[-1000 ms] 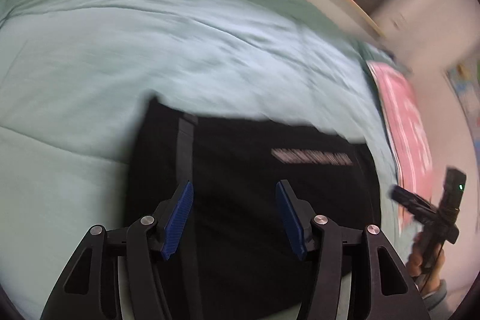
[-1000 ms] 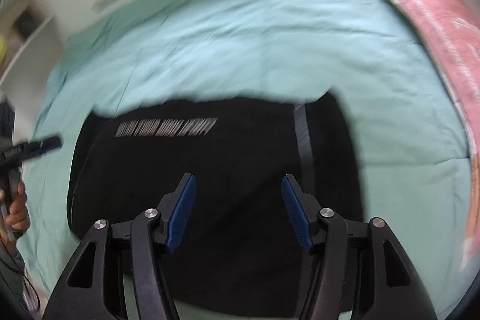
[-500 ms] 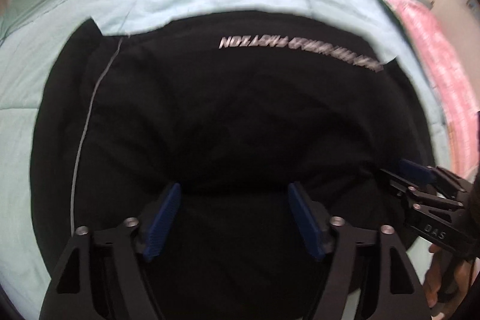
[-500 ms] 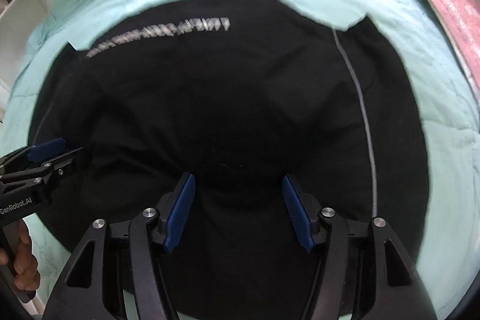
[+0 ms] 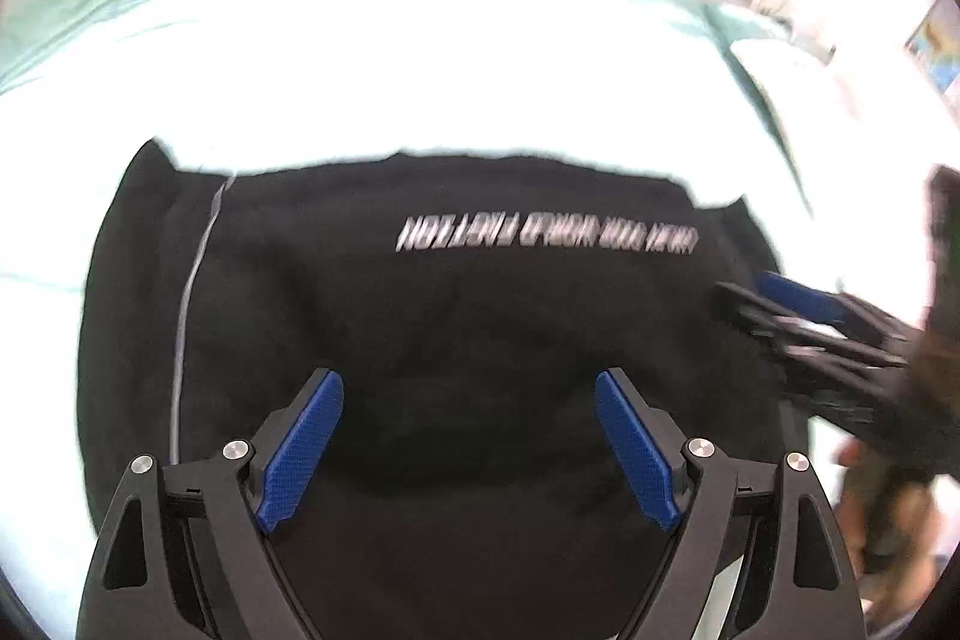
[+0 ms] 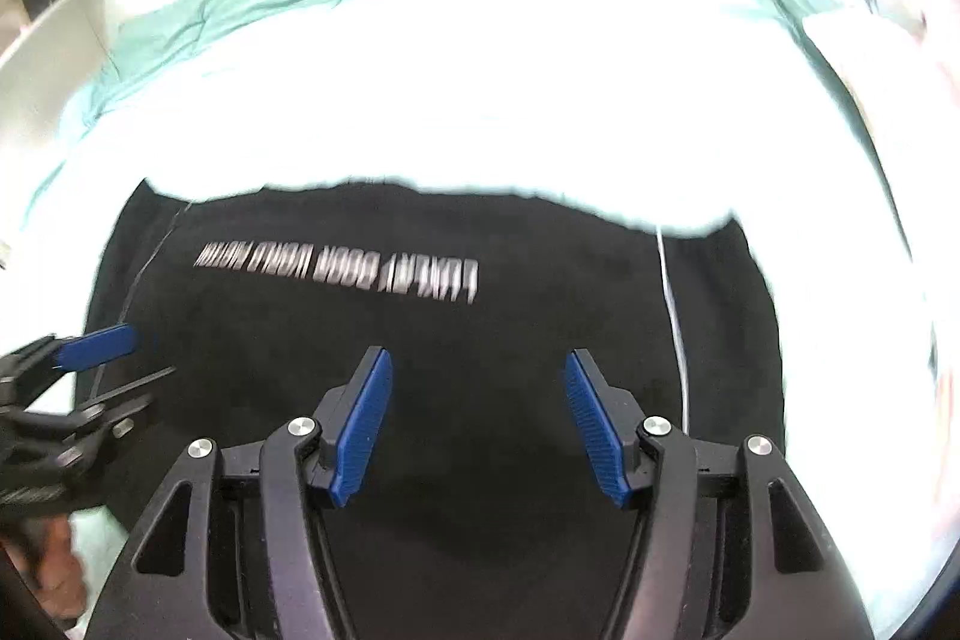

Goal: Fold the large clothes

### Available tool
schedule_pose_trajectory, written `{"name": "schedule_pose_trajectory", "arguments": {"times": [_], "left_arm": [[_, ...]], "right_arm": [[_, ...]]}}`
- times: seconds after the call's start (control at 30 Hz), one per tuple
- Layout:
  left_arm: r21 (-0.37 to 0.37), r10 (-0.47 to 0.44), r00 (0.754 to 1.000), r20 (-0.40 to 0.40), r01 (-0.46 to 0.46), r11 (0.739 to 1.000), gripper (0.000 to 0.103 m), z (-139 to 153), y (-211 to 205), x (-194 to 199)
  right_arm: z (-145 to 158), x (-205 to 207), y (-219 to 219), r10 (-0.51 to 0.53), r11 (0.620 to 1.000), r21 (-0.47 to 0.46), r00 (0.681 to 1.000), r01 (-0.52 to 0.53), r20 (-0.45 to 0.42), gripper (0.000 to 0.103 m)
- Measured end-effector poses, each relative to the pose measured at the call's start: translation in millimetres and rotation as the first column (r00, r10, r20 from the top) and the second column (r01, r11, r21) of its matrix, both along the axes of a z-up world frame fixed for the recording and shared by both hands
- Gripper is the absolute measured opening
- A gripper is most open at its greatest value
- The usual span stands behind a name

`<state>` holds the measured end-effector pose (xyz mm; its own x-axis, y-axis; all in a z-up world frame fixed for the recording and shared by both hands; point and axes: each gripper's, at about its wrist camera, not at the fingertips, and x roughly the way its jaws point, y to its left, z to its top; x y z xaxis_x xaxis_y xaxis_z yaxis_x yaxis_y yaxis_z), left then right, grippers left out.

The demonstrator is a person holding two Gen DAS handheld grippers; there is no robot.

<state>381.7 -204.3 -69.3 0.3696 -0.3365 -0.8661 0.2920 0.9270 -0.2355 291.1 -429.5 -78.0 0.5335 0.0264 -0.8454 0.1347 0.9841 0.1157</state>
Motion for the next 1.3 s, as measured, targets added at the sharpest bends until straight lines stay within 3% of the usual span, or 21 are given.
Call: {"name": "schedule_pose_trajectory", "arguments": {"times": [0.07, 0.17, 0.27, 0.33, 0.43, 0.53, 0.63, 0.73, 0.83, 0.93, 1.07, 1.3], "left_arm": [[-0.002, -0.002, 0.999, -0.040, 0.002, 1.000, 0.087, -11.4, -4.5, 18.0], [0.089, -0.013, 0.989, -0.149, 0.027, 0.996, 0.087, -57.6, -15.4, 46.0], [0.139, -0.009, 0.988, -0.153, 0.031, 0.990, 0.093, -82.8, -21.7, 59.2], [0.164, -0.004, 0.989, -0.146, 0.028, 0.986, 0.096, -83.2, -27.8, 61.1], [0.138, -0.014, 0.993, -0.120, 0.031, 0.990, 0.093, -69.2, -24.5, 54.5], [0.087, -0.059, 0.994, -0.092, 0.067, 0.994, 0.077, -42.0, -7.4, 32.4], [0.026, -0.120, 0.991, -0.063, 0.122, 0.992, 0.077, -12.8, 15.5, 3.0], [-0.054, -0.180, 0.981, -0.069, 0.177, 0.983, 0.077, 5.1, 33.9, -27.7], [-0.140, -0.208, 0.969, -0.131, 0.189, 0.972, 0.077, -5.9, 41.7, -47.9], [-0.098, -0.171, 0.966, -0.195, 0.154, 0.983, 0.069, -41.3, 42.0, -61.3], [-0.073, -0.122, 0.963, -0.242, 0.107, 0.992, 0.066, -81.4, 39.1, -53.5], [-0.029, -0.125, 0.973, -0.194, 0.122, 0.992, 0.066, -57.4, 40.5, -69.9]], "right_arm": [[-17.5, 22.9, -3.0, 0.002, 1.000, 0.015, 0.999, -0.001, -0.033, 0.064], [-70.5, 48.6, -7.0, 0.009, 0.995, 0.096, 0.986, 0.007, -0.164, 0.065], [-86.9, 50.9, -10.6, -0.011, 0.995, 0.095, 0.987, 0.027, -0.159, 0.067], [-87.1, 48.2, -11.4, -0.013, 0.996, 0.089, 0.988, 0.027, -0.153, 0.068], [-77.0, 39.3, -18.2, -0.008, 0.992, 0.123, 0.991, 0.025, -0.137, 0.068], [-44.0, 16.6, -15.3, 0.039, 0.989, 0.143, 0.996, -0.027, -0.078, 0.066], [-10.5, -24.2, -0.3, 0.111, 0.991, 0.072, 0.994, -0.110, -0.004, 0.066], [-2.5, -59.5, 10.5, 0.149, 0.986, 0.073, 0.989, -0.147, -0.021, 0.066], [-14.4, -77.5, 26.1, 0.153, 0.980, 0.134, 0.988, -0.146, -0.038, 0.066], [-54.1, -81.0, 36.2, 0.119, 0.988, 0.111, 0.984, -0.105, -0.133, 0.066], [-85.3, -78.2, 37.2, 0.105, 0.988, 0.131, 0.983, -0.085, -0.153, 0.066], [-72.1, -80.5, 34.6, 0.071, 0.989, 0.140, 0.982, -0.046, -0.177, 0.066]]}}
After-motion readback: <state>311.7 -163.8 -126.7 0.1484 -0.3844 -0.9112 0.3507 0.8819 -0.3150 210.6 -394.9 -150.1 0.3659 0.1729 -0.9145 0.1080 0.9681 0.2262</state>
